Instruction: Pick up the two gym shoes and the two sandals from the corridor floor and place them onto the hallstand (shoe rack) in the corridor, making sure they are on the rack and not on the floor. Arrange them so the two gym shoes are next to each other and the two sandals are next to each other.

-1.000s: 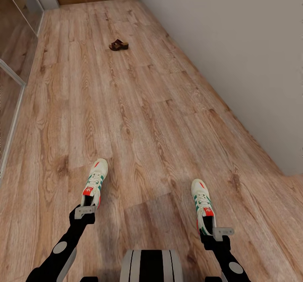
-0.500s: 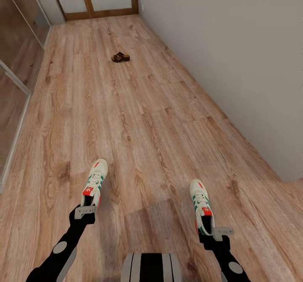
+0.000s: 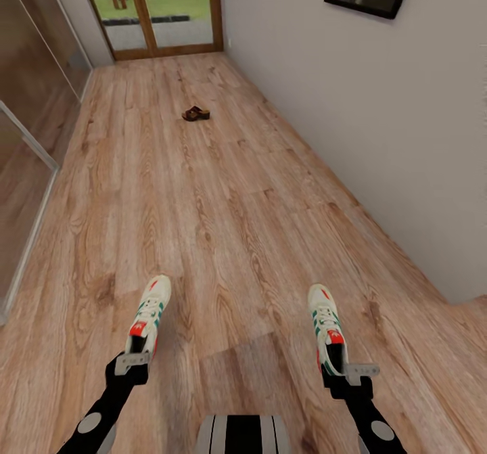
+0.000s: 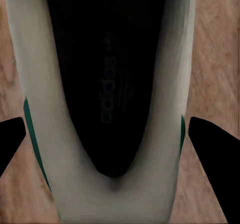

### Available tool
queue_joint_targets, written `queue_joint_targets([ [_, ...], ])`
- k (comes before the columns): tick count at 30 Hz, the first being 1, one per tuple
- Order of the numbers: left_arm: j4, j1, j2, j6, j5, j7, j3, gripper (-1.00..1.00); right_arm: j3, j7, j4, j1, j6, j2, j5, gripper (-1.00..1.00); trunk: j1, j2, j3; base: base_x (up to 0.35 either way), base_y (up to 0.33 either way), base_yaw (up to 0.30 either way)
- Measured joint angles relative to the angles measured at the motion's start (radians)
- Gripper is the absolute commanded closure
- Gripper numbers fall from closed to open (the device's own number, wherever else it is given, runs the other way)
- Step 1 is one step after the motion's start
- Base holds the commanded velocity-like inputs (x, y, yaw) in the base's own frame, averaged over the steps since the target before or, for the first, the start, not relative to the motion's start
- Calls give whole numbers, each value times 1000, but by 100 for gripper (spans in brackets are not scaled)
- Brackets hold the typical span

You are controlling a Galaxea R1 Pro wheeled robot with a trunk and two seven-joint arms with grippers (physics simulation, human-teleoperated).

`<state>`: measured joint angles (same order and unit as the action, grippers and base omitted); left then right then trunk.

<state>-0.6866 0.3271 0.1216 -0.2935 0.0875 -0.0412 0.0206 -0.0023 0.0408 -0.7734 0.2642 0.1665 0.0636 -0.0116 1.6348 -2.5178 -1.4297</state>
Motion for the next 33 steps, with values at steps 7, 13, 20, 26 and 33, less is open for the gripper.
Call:
queue_joint_targets([
  [7, 17, -94, 4, -12, 5, 4, 6, 100, 0, 1, 27, -44, 130, 25, -4, 100, -3, 2, 38, 0, 0, -1],
  [13, 104, -109, 4, -125, 10, 7, 9, 100, 0, 1, 103, -91, 239, 25, -3, 100, -6, 3, 71, 0, 0, 0],
  [20, 147, -153, 2, -164, 13, 30, 13, 100, -1, 0, 202, -98, 377, 26, -2, 100, -9, 5, 102, 0, 0, 0],
  [26, 154, -157, 0, -165, 8, 39, 12, 100, -1, 1, 216, -99, 397, 24, -2, 100, -12, 6, 125, 0, 0, 0],
  [33, 162, -157, -2, -165, 3, 38, 11, 100, -2, 1, 218, -99, 397, 22, 1, 100, -15, 8, 153, 0, 0, -19],
])
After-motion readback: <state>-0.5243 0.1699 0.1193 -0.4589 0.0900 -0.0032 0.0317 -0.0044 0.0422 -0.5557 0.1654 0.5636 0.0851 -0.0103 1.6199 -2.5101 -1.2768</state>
